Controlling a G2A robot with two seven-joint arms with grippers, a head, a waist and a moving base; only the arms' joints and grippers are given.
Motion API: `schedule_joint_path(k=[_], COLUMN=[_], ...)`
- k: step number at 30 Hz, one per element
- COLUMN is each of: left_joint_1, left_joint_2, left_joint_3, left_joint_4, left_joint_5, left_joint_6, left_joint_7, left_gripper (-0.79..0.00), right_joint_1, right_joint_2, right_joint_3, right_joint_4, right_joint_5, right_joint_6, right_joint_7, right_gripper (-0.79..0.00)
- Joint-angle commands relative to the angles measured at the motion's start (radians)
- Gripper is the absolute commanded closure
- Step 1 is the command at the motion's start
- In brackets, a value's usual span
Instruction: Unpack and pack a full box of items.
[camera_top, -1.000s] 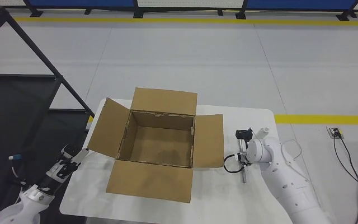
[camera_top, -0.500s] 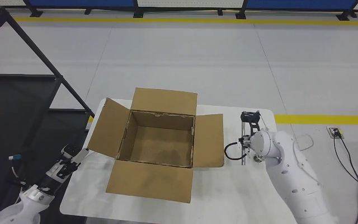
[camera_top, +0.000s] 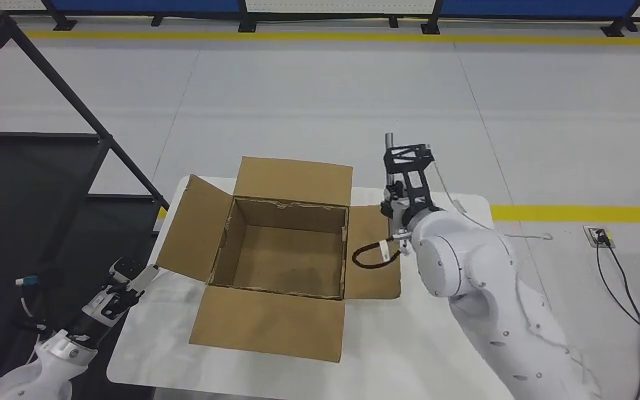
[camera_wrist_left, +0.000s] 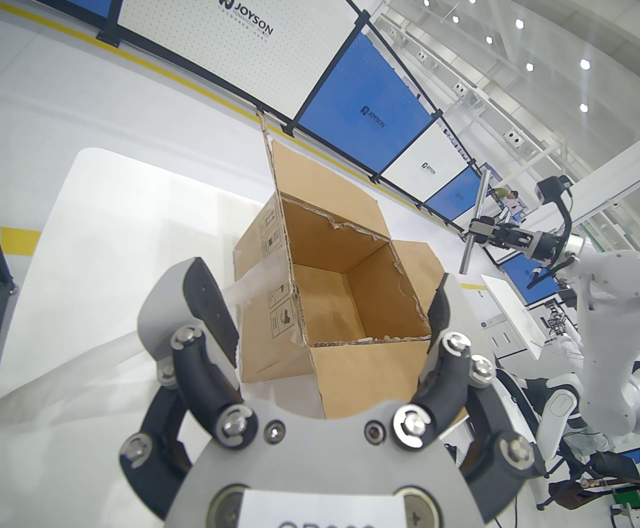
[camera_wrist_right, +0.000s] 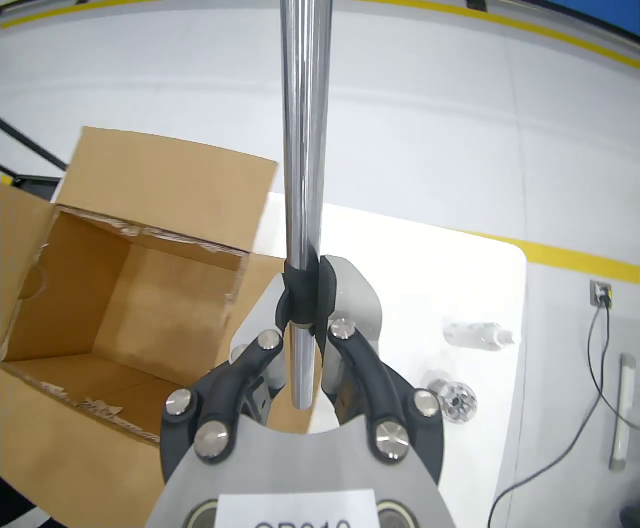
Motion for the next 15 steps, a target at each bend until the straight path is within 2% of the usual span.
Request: schedule_joint_path(k=[1, 7, 15], left_joint_1=[0.0, 0.0, 0.0], left_joint_2=[0.0, 0.0, 0.0], left_joint_3=[0.0, 0.0, 0.0], left_joint_4=[0.0, 0.0, 0.0], left_joint_5=[0.0, 0.0, 0.0], left_joint_6=[0.0, 0.0, 0.0], left_joint_7=[0.0, 0.0, 0.0], left_gripper=[-0.785, -0.785, -0.785], right_joint_1=[0.051, 0.222, 0.398], right_joint_2=[-0.021, -0.112, -0.279], right_joint_3=[-0.073, -0.302, -0.537], right_joint_4=[0.051, 0.291, 0.667], right_joint_5=[0.037, 0.152, 0.322], right_joint_6=[-0.021, -0.114, -0.27], right_joint_7=[-0.027, -0.057, -0.083], right_gripper=[0.0, 0.0, 0.0])
